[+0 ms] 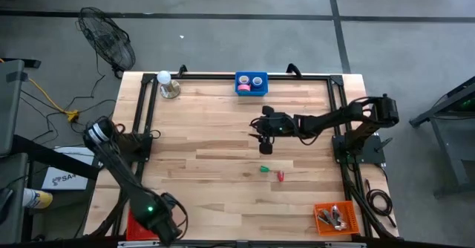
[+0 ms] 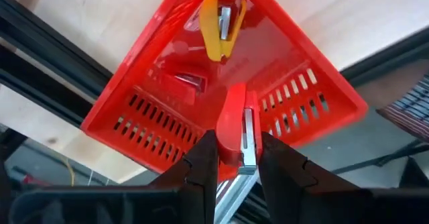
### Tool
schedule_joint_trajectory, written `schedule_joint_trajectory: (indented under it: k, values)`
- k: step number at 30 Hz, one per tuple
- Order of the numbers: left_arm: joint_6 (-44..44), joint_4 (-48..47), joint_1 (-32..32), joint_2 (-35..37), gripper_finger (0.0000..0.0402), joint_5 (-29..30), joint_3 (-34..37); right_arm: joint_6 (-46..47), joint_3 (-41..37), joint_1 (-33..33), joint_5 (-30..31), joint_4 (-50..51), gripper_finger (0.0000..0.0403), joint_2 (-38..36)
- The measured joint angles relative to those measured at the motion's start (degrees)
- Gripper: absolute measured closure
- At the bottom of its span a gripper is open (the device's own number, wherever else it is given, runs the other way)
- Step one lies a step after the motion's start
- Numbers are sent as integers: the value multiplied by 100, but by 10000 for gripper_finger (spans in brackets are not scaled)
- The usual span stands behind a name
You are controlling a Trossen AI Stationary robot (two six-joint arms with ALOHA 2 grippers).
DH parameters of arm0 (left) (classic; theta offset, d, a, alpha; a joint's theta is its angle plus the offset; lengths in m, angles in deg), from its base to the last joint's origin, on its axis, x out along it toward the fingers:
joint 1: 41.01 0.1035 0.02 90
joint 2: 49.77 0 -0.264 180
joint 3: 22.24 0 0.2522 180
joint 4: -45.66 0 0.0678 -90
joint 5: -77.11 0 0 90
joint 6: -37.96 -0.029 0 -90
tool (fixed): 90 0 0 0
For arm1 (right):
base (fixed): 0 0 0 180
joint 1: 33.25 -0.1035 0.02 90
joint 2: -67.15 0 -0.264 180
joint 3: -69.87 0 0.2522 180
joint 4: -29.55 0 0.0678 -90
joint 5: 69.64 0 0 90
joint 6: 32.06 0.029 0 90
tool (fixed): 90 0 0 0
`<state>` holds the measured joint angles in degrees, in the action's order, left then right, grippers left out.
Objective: Pick and place Stapler, Stapler remover, tape
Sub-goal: Put the top red stapler into the red bin, then put the green stapler into the red bin
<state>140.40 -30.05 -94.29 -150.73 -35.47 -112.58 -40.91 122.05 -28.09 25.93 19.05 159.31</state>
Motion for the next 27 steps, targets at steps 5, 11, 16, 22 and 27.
schedule_joint_trajectory:
  k: [5, 11, 16, 22, 27]
  values:
    - [-46, 12, 0, -333, 320, -136, 2, 92, 0, -237, 47, 110, 237, 2]
    - [-58, -65, 0, -542, 318, -299, 2, 114, 2, -437, 136, 468, 237, 2]
    - [-46, -128, 2, -550, 286, -238, 2, 116, 2, -488, 137, 715, 237, 4]
    - [-23, -185, 2, -550, 209, -478, 3, 112, 2, -484, 137, 825, 237, 4]
    - [-21, -440, 6, -543, 151, -955, -114, 103, 2, -480, 136, 963, 237, 4]
